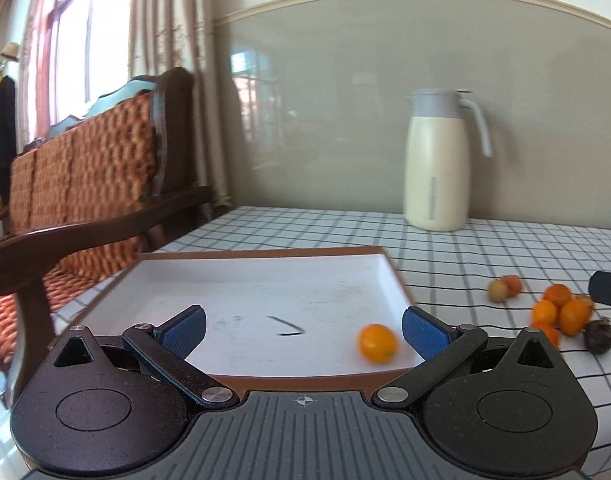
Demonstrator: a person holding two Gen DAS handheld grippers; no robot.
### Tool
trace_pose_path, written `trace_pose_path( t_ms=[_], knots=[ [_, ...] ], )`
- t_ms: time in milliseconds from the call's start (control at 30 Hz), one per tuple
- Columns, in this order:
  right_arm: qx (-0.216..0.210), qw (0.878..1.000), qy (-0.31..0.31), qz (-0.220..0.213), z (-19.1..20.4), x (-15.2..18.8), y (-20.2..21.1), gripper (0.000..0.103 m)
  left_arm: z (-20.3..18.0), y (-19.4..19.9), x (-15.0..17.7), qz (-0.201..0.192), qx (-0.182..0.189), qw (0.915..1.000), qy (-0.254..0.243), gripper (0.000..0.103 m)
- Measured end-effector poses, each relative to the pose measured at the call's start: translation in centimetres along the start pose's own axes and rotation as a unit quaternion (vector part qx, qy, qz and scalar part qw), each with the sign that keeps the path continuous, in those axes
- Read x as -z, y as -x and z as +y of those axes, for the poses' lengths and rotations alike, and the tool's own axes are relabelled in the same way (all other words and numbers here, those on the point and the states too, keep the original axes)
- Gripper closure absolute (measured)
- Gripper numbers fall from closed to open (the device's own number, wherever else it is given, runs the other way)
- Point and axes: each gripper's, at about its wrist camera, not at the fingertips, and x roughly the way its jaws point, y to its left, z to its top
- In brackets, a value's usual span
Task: Organize fruits
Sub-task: 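Move both open tools back toward the fruit cluster, then grasp a mandarin orange with the left tool while the right tool grasps the dark mangosteen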
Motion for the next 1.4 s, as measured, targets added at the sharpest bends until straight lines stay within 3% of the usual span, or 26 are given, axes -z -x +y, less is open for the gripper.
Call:
trace_pose_path(
  t_ms=[200,500,833,933,1033,1167,1233,1400],
  knots=[
    [0.035,0.999,0.007,-0.007,-2.0,0.6,1.3,0.006,-3.4,0.0,0.2,-0.003,0.041,0.9988,-0.026,0.000],
    [0.068,0.997,-0.031,0.012,-5.3,1.0,1.6,0.006,-8.7,0.0,1.0,0.002,0.099,0.9930,-0.064,0.000],
    [0.077,0.996,-0.030,0.032,-6.3,1.7,1.0,0.013,-12.1,-1.0,1.4,0.023,0.120,0.9901,-0.070,0.000],
    [0.077,0.996,-0.032,0.036,-6.7,1.7,0.9,0.019,-12.6,-1.2,1.5,0.024,0.126,0.9893,-0.070,0.001],
    [0.077,0.996,-0.037,0.040,-6.9,1.8,0.6,0.023,-13.1,-1.5,1.7,0.029,0.134,0.9880,-0.072,0.009],
    [0.071,0.996,-0.037,0.046,-6.9,1.8,0.3,0.033,-13.7,-1.7,1.9,0.034,0.140,0.9868,-0.075,0.014],
    [0.071,0.996,-0.037,0.050,-6.9,1.9,0.0,0.033,-14.0,-1.8,1.9,0.034,0.142,0.9861,-0.079,0.016],
    [0.065,0.995,-0.037,0.058,-6.7,1.9,-0.8,0.040,-14.9,-2.3,2.1,0.043,0.146,0.9841,-0.092,0.036]
  ],
)
